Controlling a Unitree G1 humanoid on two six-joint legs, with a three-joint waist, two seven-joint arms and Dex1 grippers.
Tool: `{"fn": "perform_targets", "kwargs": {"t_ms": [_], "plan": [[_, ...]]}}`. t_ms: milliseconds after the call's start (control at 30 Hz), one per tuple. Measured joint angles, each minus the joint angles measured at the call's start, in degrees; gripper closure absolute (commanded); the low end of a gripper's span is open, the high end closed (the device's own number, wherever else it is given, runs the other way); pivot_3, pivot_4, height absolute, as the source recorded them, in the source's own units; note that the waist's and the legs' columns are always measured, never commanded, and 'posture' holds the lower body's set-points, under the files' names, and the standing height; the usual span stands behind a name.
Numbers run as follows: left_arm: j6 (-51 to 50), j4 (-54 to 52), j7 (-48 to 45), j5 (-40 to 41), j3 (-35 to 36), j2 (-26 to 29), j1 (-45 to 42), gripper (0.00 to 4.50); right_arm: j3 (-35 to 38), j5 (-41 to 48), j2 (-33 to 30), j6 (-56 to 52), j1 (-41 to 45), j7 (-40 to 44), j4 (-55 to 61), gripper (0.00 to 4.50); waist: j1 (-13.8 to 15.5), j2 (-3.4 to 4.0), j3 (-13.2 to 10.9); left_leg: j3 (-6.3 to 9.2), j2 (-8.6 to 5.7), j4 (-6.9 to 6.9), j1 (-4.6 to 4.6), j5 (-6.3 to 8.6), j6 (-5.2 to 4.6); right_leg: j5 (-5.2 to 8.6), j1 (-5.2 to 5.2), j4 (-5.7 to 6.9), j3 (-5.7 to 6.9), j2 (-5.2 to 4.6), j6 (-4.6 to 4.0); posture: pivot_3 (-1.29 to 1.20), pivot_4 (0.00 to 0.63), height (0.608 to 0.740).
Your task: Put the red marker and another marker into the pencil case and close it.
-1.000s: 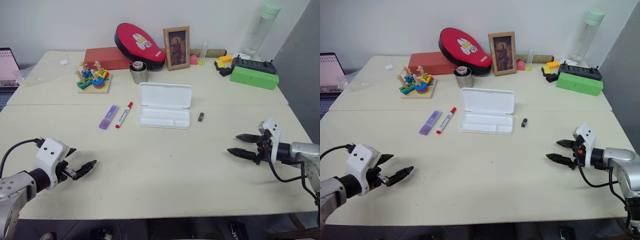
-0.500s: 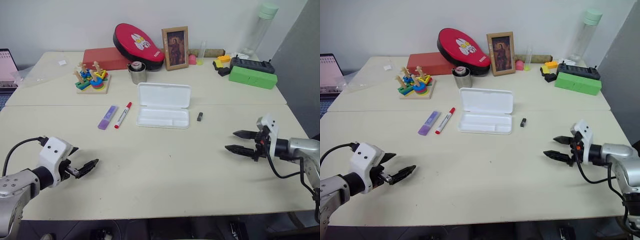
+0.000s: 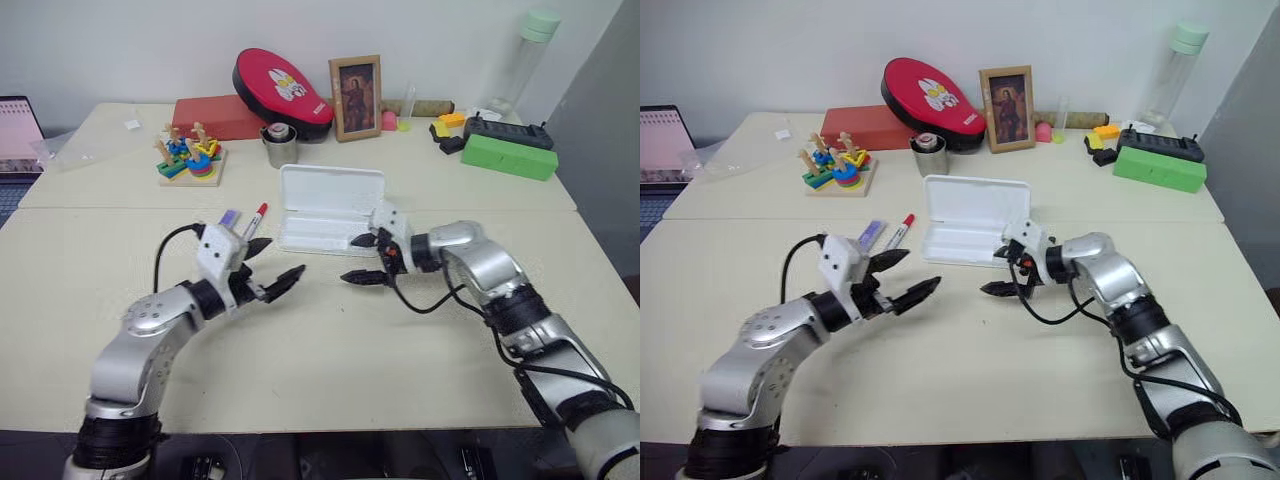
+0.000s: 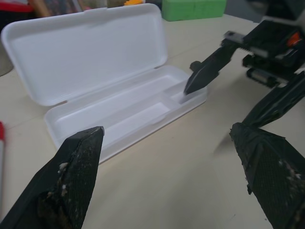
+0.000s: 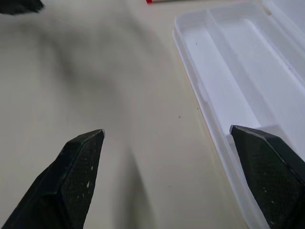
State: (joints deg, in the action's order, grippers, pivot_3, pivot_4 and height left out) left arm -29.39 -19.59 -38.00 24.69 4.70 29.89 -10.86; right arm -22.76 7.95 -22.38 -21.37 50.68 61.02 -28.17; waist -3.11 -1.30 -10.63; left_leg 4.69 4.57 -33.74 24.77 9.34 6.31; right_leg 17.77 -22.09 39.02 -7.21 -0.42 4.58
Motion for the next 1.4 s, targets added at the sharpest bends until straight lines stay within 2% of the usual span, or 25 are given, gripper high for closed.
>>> {"fn": "perform_targets", "kwargs": {"t_ms": [167,267,500,767,1100,1200,1400], "plan": [[1.1,0.0,1.3,0.1,0.1,-1.8,-0.9,0.0,-0.2,-4.7,2.2,6.7,4.5,0.3,-12.4,0.07,-0.2,0.0,0.0,0.03,0.0,0.0,-0.01,0.0,0.0,0.0,0.01,0.04,0.02,0.0,0.0,0.0,0.15,0.74],[1.3,0.0,2.4,0.3,0.1,-3.7,-1.4,0.0,-0.9,-6.9,3.8,9.9,6.7,1.4,-17.1,0.53,-0.2,0.0,0.0,0.04,0.0,-0.02,-0.01,0.0,0.0,0.0,0.01,0.07,0.03,0.01,0.0,0.0,0.15,0.74],[1.4,0.0,3.6,0.4,0.2,-5.1,-3.4,0.0,-0.7,-10.6,6.2,14.7,10.1,2.5,-24.0,2.36,-0.2,0.0,0.0,0.08,0.0,-0.04,-0.02,0.0,0.0,0.0,0.06,0.07,0.05,0.01,0.0,0.0,0.15,0.74],[2.1,0.9,3.7,0.4,0.2,-5.3,-3.8,0.0,1.0,-12.6,7.3,16.9,11.1,2.0,-26.4,4.35,-0.3,0.01,0.0,0.1,0.0,-0.04,-0.03,0.0,0.0,0.0,0.06,0.08,0.06,0.02,0.0,0.0,0.15,0.74],[1.5,0.6,3.5,1.0,0.4,-4.3,-3.6,0.0,2.3,-13.5,7.2,21.1,8.2,1.7,-23.9,4.44,-0.3,0.01,0.0,0.11,0.0,-0.04,-0.03,0.0,0.0,0.0,0.08,0.07,0.07,0.02,0.0,0.0,0.15,0.74],[-0.7,-3.5,2.3,3.1,1.5,-1.1,0.5,0.0,2.2,-11.5,4.8,20.8,-0.5,6.6,-10.0,4.44,-0.3,0.02,0.0,0.12,0.01,0.01,-0.02,0.01,0.0,0.01,0.07,0.04,0.06,0.02,0.01,0.0,0.15,0.74],[-4.2,-9.9,1.1,7.9,6.0,2.9,6.5,0.0,1.0,-10.1,-0.1,14.1,-10.6,11.0,10.0,4.44,-0.2,0.04,0.0,0.13,0.01,-0.05,-0.06,0.0,0.0,0.02,0.13,0.06,0.07,0.02,0.02,0.0,0.15,0.74]]}}
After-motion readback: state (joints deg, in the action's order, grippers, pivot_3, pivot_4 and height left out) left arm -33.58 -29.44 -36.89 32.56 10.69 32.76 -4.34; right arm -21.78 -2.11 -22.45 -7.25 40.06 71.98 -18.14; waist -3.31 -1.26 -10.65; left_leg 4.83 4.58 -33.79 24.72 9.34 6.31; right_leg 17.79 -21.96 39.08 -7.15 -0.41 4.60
